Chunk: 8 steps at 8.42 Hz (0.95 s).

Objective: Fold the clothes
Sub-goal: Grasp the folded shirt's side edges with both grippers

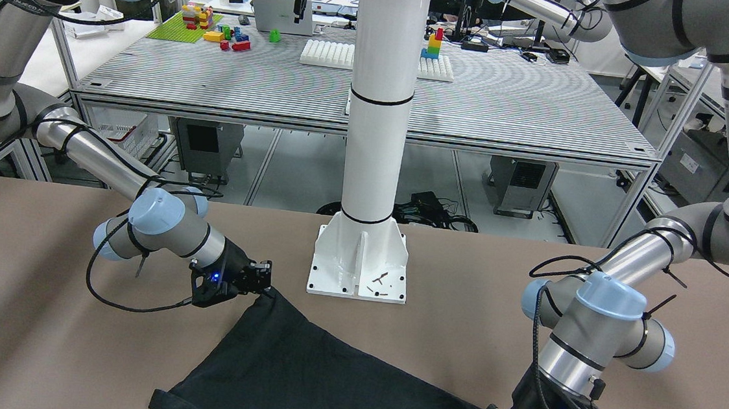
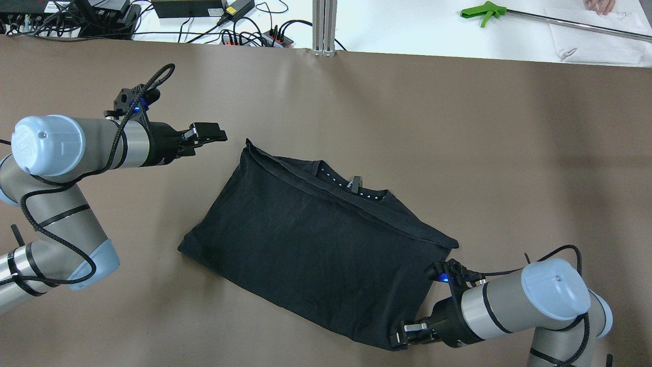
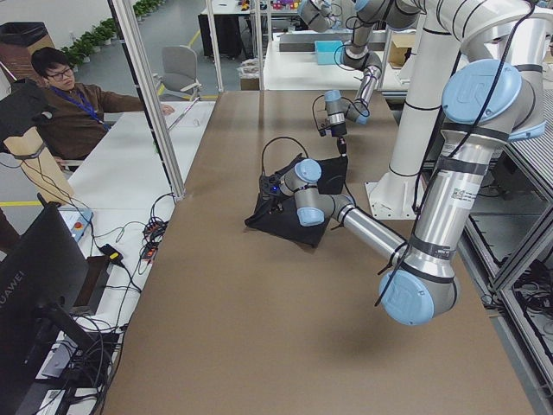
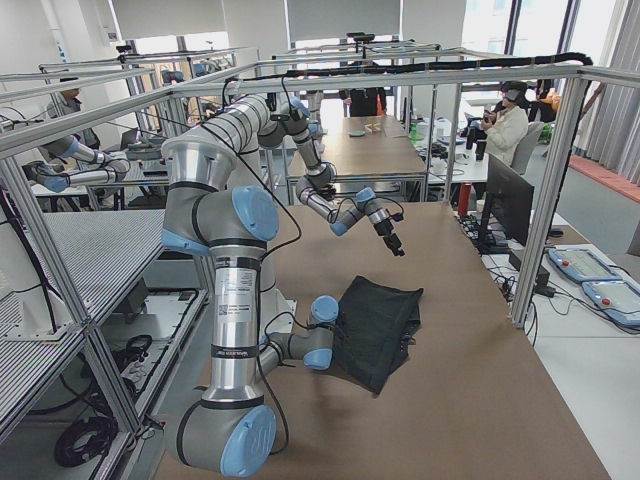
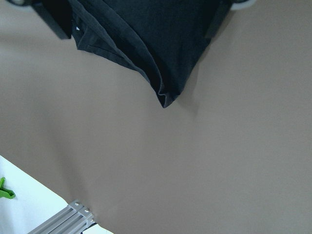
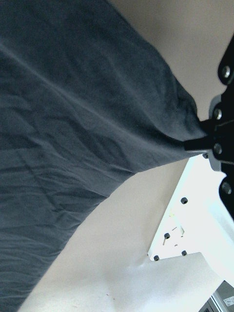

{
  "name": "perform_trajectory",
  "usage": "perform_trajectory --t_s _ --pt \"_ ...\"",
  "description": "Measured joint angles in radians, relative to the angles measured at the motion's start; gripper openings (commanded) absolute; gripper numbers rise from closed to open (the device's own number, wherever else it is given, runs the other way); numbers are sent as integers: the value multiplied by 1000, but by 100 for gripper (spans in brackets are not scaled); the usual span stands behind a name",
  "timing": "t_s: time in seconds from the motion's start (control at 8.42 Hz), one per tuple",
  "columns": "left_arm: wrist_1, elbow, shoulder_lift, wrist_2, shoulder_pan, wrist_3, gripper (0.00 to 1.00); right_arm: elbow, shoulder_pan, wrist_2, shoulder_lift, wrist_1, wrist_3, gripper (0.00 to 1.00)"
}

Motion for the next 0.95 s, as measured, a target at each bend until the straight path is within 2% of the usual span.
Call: perform_trajectory --t_s 0.24,0.36,0.71,0.95 --pt "0 -2 29 2 0 1 94 24 -21 -14 4 4 -1 94" --pt "0 -4 53 2 2 0 94 33 7 -23 3 5 -5 94" --pt "-3 -55 130 4 62 -42 94 31 178 -26 2 3 -25 94" --pt "-70 -63 192 56 150 -62 94 31 240 -30 6 3 -26 94"
